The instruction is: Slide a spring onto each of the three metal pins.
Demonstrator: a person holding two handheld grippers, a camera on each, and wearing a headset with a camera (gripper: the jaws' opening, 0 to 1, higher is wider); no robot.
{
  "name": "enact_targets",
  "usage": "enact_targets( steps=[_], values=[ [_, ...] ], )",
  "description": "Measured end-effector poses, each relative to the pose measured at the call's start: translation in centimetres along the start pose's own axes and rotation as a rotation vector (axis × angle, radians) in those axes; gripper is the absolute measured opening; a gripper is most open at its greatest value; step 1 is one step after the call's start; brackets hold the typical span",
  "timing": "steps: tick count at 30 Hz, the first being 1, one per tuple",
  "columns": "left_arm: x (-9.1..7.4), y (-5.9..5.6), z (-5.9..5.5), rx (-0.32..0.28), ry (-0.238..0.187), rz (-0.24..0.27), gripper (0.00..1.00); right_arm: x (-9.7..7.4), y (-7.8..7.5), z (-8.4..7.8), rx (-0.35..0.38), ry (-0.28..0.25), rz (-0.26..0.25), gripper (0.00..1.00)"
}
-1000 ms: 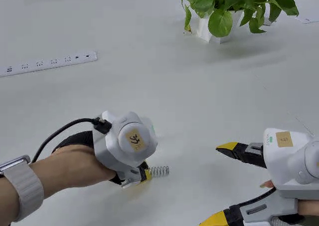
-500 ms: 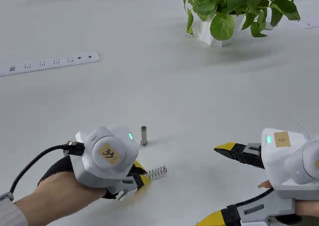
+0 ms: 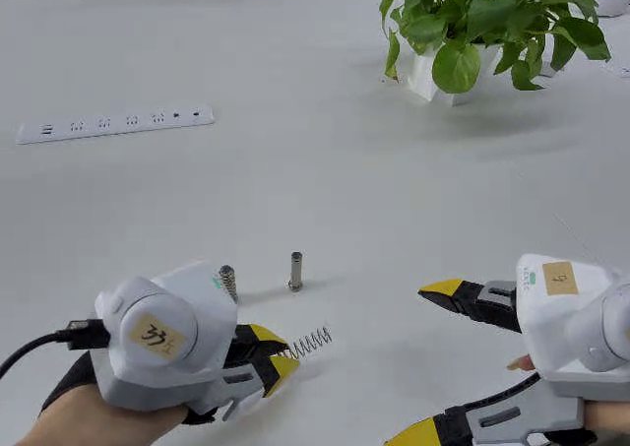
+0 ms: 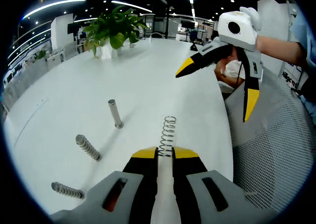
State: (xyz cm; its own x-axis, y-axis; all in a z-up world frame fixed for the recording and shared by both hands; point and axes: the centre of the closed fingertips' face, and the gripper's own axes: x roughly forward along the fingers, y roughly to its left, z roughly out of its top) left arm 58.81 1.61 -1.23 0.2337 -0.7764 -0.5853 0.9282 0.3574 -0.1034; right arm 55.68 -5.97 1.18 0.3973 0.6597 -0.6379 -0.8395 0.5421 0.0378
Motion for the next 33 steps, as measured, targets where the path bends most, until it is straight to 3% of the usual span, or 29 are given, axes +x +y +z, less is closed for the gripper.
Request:
enact_targets(
  steps=[9,16,23,33],
  values=[
    [-2.2,-1.2,0.0,-0.021,-0.070,0.005,0.07,0.4,0.9,2.4,-0.074,-0.010,0.026,0.92],
    [-3.7,-2.1,-0.6,-0.009,-0.106,-0.016,0.07,1.6,2.4,4.1,-0.104,-0.028,0.083,0.91],
    [-5.0,-1.9,-0.9,-0.027,-0.140,0.002,0.07,2.5,4.0,4.9,-0.156,-0.001,0.160,0.89],
    [-6.9,-1.7,-1.3,-0.033,-0.151,0.010,0.07,4.0,4.9,6.3,-0.246,0.029,0.226,0.84]
  ],
)
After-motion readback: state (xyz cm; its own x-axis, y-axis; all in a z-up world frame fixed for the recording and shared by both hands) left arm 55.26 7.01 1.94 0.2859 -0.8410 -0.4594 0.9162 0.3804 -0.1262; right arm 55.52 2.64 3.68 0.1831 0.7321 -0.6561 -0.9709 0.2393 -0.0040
